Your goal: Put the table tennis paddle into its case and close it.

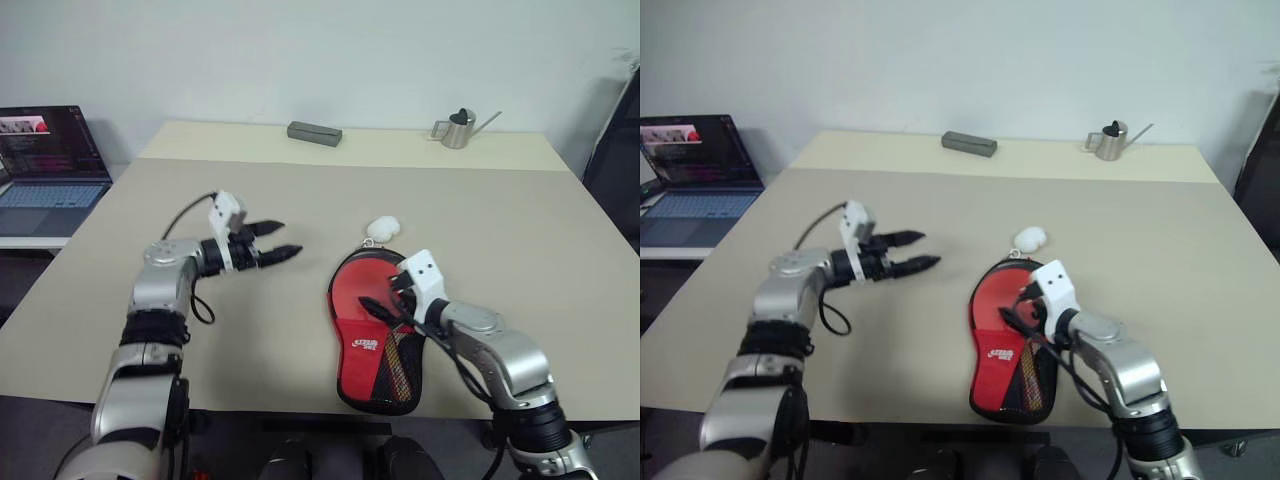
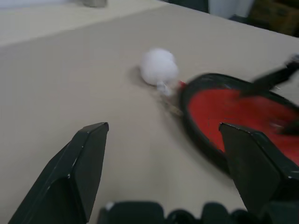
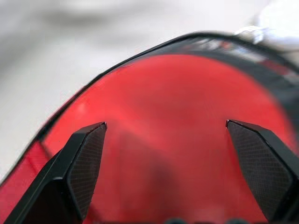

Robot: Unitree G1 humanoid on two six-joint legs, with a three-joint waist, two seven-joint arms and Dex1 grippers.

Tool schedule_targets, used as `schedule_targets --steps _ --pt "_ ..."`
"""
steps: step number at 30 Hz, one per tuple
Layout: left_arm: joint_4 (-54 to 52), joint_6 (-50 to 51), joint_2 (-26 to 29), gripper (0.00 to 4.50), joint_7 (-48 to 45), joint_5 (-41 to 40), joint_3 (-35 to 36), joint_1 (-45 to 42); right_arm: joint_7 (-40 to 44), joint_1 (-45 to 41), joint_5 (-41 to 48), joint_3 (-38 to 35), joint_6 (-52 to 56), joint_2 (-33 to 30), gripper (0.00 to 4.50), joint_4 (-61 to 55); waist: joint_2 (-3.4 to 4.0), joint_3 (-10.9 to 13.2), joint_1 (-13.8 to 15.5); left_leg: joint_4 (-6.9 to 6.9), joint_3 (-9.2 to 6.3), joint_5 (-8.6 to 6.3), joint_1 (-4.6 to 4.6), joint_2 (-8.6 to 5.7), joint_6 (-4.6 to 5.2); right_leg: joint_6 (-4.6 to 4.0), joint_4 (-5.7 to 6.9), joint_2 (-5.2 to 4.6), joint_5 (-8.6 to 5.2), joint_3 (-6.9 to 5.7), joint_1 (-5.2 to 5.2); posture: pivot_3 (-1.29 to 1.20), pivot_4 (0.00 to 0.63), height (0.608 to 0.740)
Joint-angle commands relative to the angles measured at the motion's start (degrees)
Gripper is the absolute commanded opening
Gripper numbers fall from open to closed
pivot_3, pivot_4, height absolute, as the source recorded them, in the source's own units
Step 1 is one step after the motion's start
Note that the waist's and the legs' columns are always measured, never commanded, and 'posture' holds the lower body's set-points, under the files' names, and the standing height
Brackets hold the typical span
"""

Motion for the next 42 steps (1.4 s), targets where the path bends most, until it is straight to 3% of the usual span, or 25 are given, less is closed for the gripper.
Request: schedule_targets --steps 1,5,11,14,15,18,28,42 --pt "-12.2 3.1 -1.1 4.11 -0.5 -3.4 -3.1 0.8 6.6 -1.6 9.3 -6.1 3.6 -4.1 4.5 -8.9 0.06 0.0 0.2 0.0 0.02 0.0 -0.01 -0.01 0.0 0.0 -0.02 0.0 0.0 -0.03 -0.01 0.0 0.15 0.74" --pt "-13.8 4.1 -3.3 4.11 1.2 -3.6 -5.9 0.2 9.9 -2.6 18.0 -12.0 8.3 -8.5 4.5 -11.6 0.13 0.1 0.5 -0.01 0.14 -0.01 0.16 -0.08 0.02 0.02 -0.08 0.01 -0.02 -0.03 0.19 0.0 0.15 0.74" --pt "-14.2 3.9 -3.0 4.11 1.6 -4.1 -7.1 0.2 8.7 -3.0 22.0 -13.1 9.6 -10.2 4.5 -11.7 0.21 0.1 0.1 -0.1 0.32 -0.03 0.44 -0.07 0.04 0.18 -0.16 0.19 -0.23 0.07 0.35 0.0 0.15 0.74" --pt "-7.8 1.1 -10.3 4.3 0.6 -0.1 -15.7 -1.9 15.4 0.4 26.7 -24.4 13.5 -23.0 4.5 -10.6 0.45 0.3 1.6 -0.06 0.3 -0.03 0.37 -0.1 0.04 0.18 -0.2 0.03 -0.23 0.07 0.38 0.0 0.15 0.74" --pt "-5.5 -0.3 -12.0 4.5 0.8 1.3 -17.5 -2.9 16.2 1.9 27.4 -26.4 13.9 -25.5 4.5 -10.7 0.46 0.3 2.4 0.02 0.24 -0.03 0.33 -0.22 0.04 0.23 -0.23 -0.18 -0.21 0.03 0.48 0.0 0.15 0.74" --pt "-2.6 -2.0 -15.2 4.5 1.2 2.2 -19.3 -4.6 16.0 5.4 28.5 -28.6 13.5 -28.4 4.5 -11.4 0.23 0.4 2.4 0.06 0.41 -0.17 0.29 -0.3 0.27 0.54 -0.97 0.01 0.0 0.05 0.75 0.0 0.15 0.74" --pt "-0.1 -4.8 -18.6 4.5 -1.2 3.9 -23.7 -5.0 14.5 9.4 30.2 -31.5 11.7 -30.3 4.5 -11.8 0.32 0.4 0.8 0.03 0.88 -0.27 0.31 -0.21 0.43 0.44 -0.83 0.02 0.04 0.36 0.53 0.0 0.15 0.74" --pt "-7.2 -1.8 -12.6 4.5 -1.8 5.1 -25.2 1.9 12.7 10.0 31.4 -31.7 10.5 -31.8 4.5 -11.3 0.33 0.4 0.8 0.05 0.89 -0.27 0.34 -0.15 0.44 0.39 -0.81 0.02 0.07 0.41 0.56 0.0 0.15 0.74"
